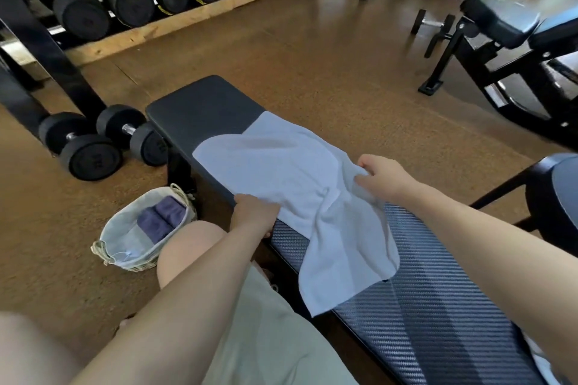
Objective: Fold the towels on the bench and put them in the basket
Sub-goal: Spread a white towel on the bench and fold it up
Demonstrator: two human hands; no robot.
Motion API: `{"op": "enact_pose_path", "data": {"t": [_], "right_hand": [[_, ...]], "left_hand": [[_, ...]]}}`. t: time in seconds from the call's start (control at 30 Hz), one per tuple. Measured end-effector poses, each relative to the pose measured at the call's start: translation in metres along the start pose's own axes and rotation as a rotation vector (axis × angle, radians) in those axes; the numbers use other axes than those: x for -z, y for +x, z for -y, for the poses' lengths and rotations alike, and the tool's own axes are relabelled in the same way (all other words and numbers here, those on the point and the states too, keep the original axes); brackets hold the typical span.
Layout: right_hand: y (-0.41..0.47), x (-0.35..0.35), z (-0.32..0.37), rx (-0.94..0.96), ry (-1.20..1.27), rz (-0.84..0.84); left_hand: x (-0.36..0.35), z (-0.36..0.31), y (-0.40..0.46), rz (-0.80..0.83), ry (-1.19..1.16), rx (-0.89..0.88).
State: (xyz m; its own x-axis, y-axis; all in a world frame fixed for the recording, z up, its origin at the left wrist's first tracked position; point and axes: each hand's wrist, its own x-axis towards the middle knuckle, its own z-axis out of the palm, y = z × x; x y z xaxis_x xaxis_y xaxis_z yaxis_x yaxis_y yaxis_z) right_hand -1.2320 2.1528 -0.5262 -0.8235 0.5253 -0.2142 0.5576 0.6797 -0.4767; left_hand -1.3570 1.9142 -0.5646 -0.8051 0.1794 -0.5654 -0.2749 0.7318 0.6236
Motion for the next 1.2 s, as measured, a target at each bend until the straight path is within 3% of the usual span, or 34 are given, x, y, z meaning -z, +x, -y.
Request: {"op": "enact_pose_path", "data": {"t": [0.07,0.17,0.33,0.4,0.47,0.53,0.63,0.83,1.2], "right_hand": [[0.001,0.004,-0.006,0.013,-0.110,-0.041],[0.001,0.013,-0.024,-0.079,-0.239,-0.070],[0.006,0.021,-0.054,-0.336,-0.438,0.138],[0.010,0.016,-0.061,-0.375,-0.396,0.177],[0.019,0.008,-0.060,-0.350,-0.299,0.086],[0.030,0.000,-0.045,-0.285,-0.218,0.011],[0.050,-0.015,-0.005,-0.211,-0.029,0.052],[0.113,-0.036,0.069,-0.070,0.127,0.036],[0.250,-0.081,0.141,-0.079,0.076,-0.114]], "left_hand": [[0.003,0.003,0.009,-0.053,0.164,-0.025],[0.014,0.000,0.018,-0.012,0.203,-0.017],[0.041,0.005,0.031,-0.018,0.205,-0.011],[0.047,0.009,0.036,0.024,0.059,0.062],[0.055,0.010,0.043,0.026,-0.090,0.115],[0.063,0.007,0.048,0.000,-0.180,0.128],[0.073,0.006,0.066,-0.046,-0.260,0.104],[0.094,0.003,0.106,-0.189,-0.238,0.036],[0.126,0.011,0.169,-0.301,-0.121,-0.149]]}}
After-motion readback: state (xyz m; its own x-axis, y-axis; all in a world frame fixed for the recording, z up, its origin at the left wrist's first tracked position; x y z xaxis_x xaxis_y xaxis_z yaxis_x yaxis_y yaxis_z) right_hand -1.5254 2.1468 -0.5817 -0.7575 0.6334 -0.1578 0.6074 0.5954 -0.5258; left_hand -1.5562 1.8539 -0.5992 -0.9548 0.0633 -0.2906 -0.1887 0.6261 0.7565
